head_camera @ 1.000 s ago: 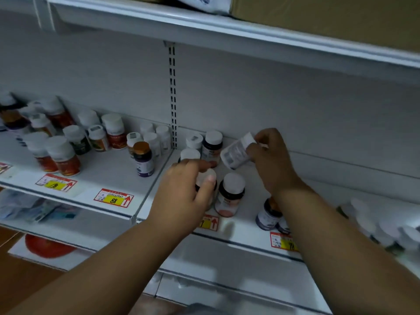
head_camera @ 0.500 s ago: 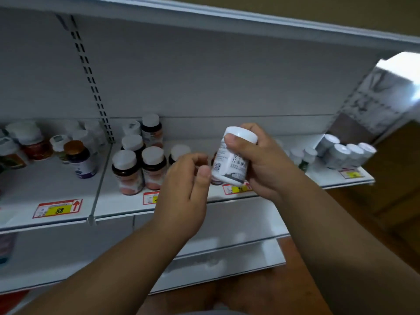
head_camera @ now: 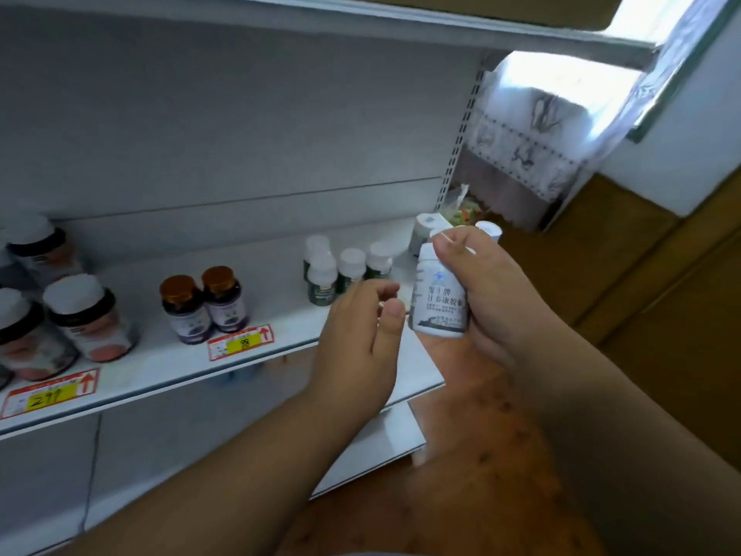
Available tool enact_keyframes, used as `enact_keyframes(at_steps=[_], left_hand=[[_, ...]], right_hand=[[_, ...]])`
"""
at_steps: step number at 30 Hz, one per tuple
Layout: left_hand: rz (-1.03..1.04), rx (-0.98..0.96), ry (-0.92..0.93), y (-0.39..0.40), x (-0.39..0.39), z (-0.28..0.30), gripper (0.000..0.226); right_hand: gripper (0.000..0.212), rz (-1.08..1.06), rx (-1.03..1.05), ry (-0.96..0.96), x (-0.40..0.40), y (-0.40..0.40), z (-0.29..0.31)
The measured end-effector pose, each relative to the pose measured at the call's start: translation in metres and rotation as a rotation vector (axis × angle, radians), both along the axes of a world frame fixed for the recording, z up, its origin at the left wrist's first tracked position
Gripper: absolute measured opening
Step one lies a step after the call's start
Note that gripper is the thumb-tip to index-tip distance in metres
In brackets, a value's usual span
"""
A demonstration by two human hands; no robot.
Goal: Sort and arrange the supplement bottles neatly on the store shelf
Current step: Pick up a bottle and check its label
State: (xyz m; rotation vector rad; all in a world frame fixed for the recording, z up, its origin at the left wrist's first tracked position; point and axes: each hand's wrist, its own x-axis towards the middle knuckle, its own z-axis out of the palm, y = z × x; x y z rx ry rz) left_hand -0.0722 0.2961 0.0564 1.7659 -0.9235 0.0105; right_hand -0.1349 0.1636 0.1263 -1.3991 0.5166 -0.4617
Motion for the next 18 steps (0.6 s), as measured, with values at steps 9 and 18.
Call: enact_keyframes(at_steps=[9, 18], left_hand=[[0.089, 0.168, 0.024, -0.116, -0.008, -0.018, 0.045], [0.184, 0.485, -0.253, -0.22, 0.054, -0.009, 0.047]], right_hand=[[0.018, 0.004, -0.186, 0.103, -0.01, -0.136, -0.021], [0.035, -0.093, -0.647, 0.196, 0.057, -0.253, 0.002]])
